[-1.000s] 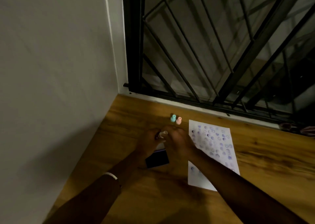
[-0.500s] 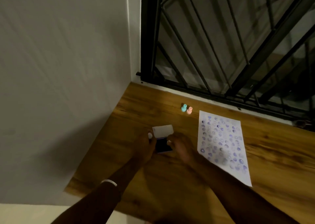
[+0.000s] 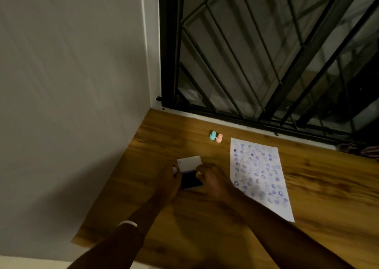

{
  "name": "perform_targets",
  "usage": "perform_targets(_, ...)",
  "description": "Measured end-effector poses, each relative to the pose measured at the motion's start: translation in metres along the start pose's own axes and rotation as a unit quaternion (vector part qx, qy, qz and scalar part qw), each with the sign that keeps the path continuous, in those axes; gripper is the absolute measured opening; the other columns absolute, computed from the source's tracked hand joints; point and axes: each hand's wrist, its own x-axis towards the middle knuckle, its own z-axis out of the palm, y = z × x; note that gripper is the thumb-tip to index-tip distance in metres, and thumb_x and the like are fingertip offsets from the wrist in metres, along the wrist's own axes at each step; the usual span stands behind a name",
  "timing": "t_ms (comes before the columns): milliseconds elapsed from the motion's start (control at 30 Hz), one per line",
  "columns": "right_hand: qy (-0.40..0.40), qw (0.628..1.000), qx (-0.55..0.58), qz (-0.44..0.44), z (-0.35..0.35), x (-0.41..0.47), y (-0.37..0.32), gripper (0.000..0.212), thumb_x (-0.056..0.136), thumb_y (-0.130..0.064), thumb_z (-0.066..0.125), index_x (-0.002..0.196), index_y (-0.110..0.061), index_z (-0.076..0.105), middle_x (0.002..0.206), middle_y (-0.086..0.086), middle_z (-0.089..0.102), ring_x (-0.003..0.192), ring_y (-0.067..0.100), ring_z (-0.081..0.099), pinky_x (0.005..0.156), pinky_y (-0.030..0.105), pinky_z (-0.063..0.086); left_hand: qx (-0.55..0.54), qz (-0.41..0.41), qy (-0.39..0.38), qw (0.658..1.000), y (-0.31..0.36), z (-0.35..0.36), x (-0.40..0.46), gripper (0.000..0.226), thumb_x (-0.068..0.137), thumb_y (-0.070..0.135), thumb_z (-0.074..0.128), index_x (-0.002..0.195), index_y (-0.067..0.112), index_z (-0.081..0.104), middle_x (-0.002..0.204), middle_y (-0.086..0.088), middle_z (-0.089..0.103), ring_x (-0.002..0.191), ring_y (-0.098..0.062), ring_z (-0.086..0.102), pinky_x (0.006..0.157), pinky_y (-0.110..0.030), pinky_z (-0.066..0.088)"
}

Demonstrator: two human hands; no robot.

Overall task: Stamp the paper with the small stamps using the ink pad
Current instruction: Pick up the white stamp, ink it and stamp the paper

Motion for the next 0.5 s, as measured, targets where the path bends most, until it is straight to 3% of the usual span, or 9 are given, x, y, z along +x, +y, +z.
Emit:
perform_targets(133, 0.050, 0.999, -0.001, 0.012, -0.020, -0.013, 0.010, 0.017, 0.097, -0.019, 0.049, 0.106, -0.015, 0.063, 0.109, 0.007, 0.067, 0.098, 0.019, 0.061, 0.081, 0.030, 0.050, 0.011, -0.021, 0.018, 1.000, 0.024, 0.008, 0.011, 0.019, 0.097, 0.017, 0.046, 0.107, 0.004, 0.054, 0.106, -0.018, 0.061, 0.097, -0.033, 0.061, 0.078, -0.040, 0.051)
perform_targets(267, 0.065, 0.996, -0.034, 0.047, -0.040, -0.038, 0.034, 0.018, 0.098, -0.023, 0.048, 0.104, -0.016, 0.063, 0.102, 0.006, 0.069, 0.092, 0.018, 0.062, 0.080, 0.035, 0.052, 0.043, 0.093, -0.025, 0.994, 0.043, 0.036, 0.008, 0.012, 0.094, 0.007, 0.047, 0.093, 0.007, 0.059, 0.094, -0.014, 0.066, 0.086, -0.027, 0.063, 0.071, -0.036, 0.048)
perform_targets(367, 0.081, 0.992, -0.045, 0.082, -0.046, -0.064, 0.055, 0.019, 0.098, -0.025, 0.046, 0.103, -0.017, 0.062, 0.101, 0.005, 0.068, 0.091, 0.019, 0.061, 0.077, 0.031, 0.049, 0.097, 0.136, -0.099, 0.981, 0.052, 0.067, -0.003, 0.013, 0.096, 0.022, 0.047, 0.098, 0.019, 0.060, 0.098, -0.001, 0.070, 0.090, -0.016, 0.064, 0.080, -0.034, 0.053)
perform_targets(500, 0.079, 0.982, -0.063, 0.158, -0.049, -0.098, 0.078, 0.022, 0.098, -0.027, 0.046, 0.109, -0.016, 0.061, 0.109, 0.007, 0.068, 0.097, 0.022, 0.061, 0.082, 0.034, 0.049, 0.157, 0.197, -0.171, 0.953, 0.053, 0.104, -0.023, 0.021, 0.095, 0.042, 0.044, 0.110, 0.029, 0.051, 0.098, 0.001, 0.070, 0.089, -0.017, 0.068, 0.073, -0.030, 0.055)
